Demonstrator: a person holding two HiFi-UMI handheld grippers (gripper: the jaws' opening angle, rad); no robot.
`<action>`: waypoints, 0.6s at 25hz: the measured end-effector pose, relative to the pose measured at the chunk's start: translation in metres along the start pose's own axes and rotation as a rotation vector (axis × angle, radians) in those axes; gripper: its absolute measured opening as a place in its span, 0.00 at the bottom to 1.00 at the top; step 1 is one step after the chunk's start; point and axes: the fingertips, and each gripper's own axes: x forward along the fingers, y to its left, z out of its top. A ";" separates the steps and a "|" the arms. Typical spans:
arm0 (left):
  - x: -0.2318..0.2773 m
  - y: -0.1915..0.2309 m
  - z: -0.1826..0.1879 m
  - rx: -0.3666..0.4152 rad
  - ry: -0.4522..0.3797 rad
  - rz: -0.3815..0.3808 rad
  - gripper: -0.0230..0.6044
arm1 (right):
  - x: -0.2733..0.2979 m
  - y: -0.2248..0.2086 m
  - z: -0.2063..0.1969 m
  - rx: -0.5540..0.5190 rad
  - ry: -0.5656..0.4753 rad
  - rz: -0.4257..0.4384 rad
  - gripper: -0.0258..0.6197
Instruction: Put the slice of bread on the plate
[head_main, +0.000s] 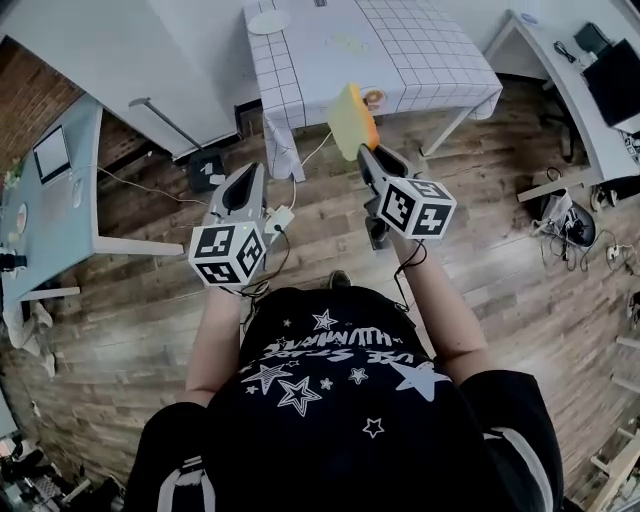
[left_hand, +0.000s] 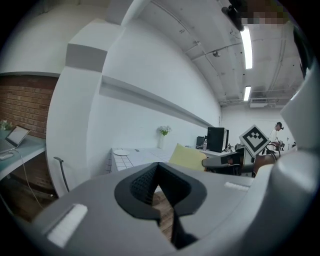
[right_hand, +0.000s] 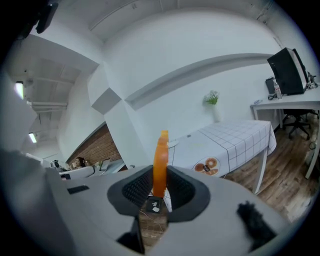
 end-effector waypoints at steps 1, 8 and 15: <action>0.001 -0.001 -0.001 0.000 -0.002 0.014 0.05 | 0.002 -0.003 0.001 -0.005 0.006 0.014 0.18; 0.007 -0.005 -0.006 0.040 0.031 0.070 0.05 | 0.018 -0.012 0.005 -0.010 0.034 0.074 0.18; 0.022 0.012 -0.012 0.009 0.044 0.088 0.05 | 0.040 -0.009 -0.008 0.003 0.093 0.090 0.18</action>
